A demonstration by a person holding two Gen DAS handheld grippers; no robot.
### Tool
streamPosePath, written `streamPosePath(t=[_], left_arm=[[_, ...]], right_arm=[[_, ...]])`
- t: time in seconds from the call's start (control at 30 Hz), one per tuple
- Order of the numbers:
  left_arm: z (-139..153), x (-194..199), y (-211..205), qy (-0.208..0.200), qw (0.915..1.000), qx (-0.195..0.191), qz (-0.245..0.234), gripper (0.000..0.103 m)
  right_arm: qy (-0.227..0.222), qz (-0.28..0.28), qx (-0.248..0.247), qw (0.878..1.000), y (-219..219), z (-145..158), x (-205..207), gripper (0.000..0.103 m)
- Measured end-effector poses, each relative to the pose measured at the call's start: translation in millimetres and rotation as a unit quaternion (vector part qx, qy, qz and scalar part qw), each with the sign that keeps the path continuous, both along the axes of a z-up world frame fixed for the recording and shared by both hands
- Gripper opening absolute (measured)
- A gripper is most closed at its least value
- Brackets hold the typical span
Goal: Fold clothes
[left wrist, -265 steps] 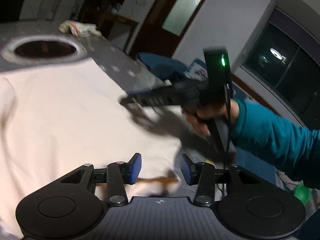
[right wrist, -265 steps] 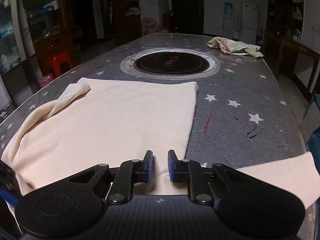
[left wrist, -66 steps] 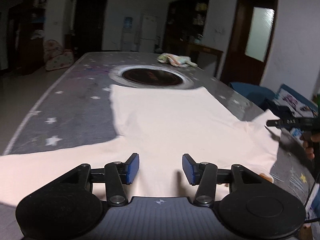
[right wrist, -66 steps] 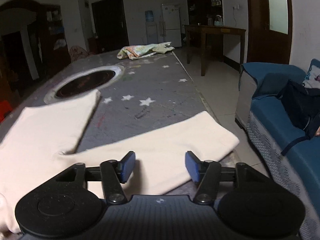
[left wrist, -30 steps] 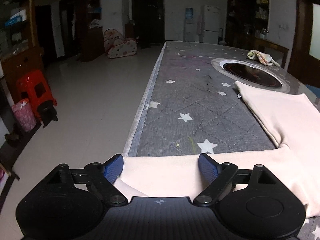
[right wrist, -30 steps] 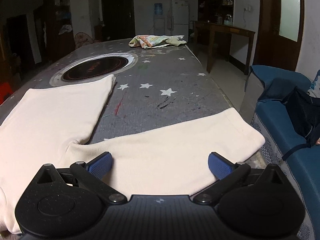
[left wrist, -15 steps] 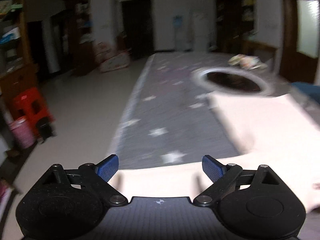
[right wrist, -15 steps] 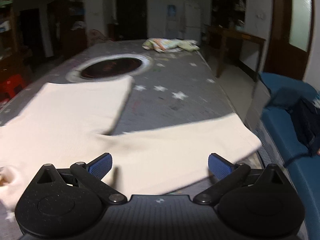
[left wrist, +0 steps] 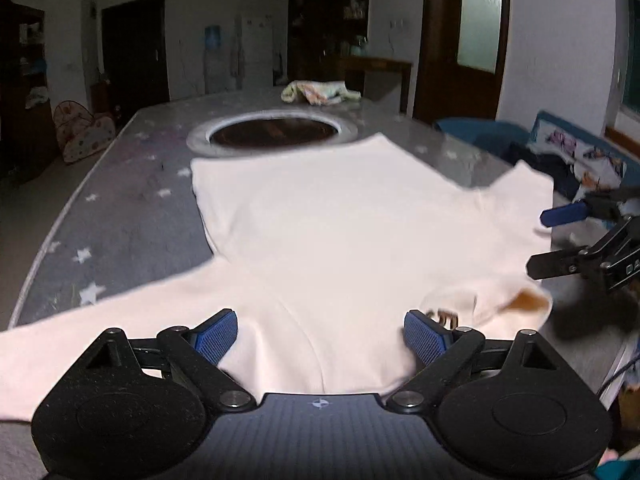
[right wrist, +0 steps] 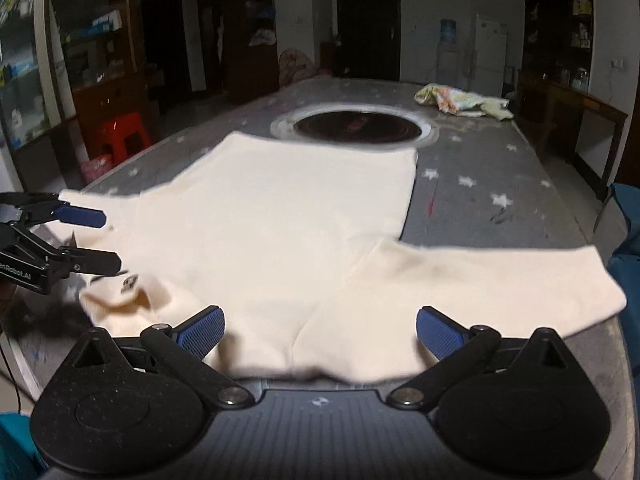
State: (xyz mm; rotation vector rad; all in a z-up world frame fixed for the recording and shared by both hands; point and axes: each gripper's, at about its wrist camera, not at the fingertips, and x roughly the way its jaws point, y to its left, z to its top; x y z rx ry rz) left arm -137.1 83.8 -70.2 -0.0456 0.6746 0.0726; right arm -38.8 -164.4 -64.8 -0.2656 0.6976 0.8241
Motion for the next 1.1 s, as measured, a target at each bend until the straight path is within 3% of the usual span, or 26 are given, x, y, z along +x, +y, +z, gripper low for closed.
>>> streamPosePath(t=[0.3, 0.6, 0.73, 0.8, 1.1], left_arm=[[18.6, 3.0, -2.3, -0.027, 0.9996, -0.001, -0.011, 0.097], [29.1, 25.0, -19.3, -0.042, 0.9984, -0.019, -0.032, 0.099], [33.9, 34.0, -32.2, -0.052, 0.997, -0.03, -0.048, 0.099], [34.4, 38.6, -38.7, -0.054, 0.9964, -0.037, -0.055, 0.099], [32.4, 56.2, -63.9, -0.054, 0.9932, -0.061, -0.084, 0.098]], right_arm=[[-0.002, -0.017, -0.004, 1.0, -18.4, 3.4, 1.4, 0.103], [-0.005, -0.086, 0.013, 0.996, -47.0, 17.1, 34.0, 0.103], [-0.009, -0.138, 0.02, 0.99, -65.3, 19.4, 50.9, 0.101], [-0.006, -0.168, 0.029, 0.985, -77.4, 18.7, 60.7, 0.093], [0.02, -0.274, 0.049, 0.96, -119.9, 2.3, 101.4, 0.078]])
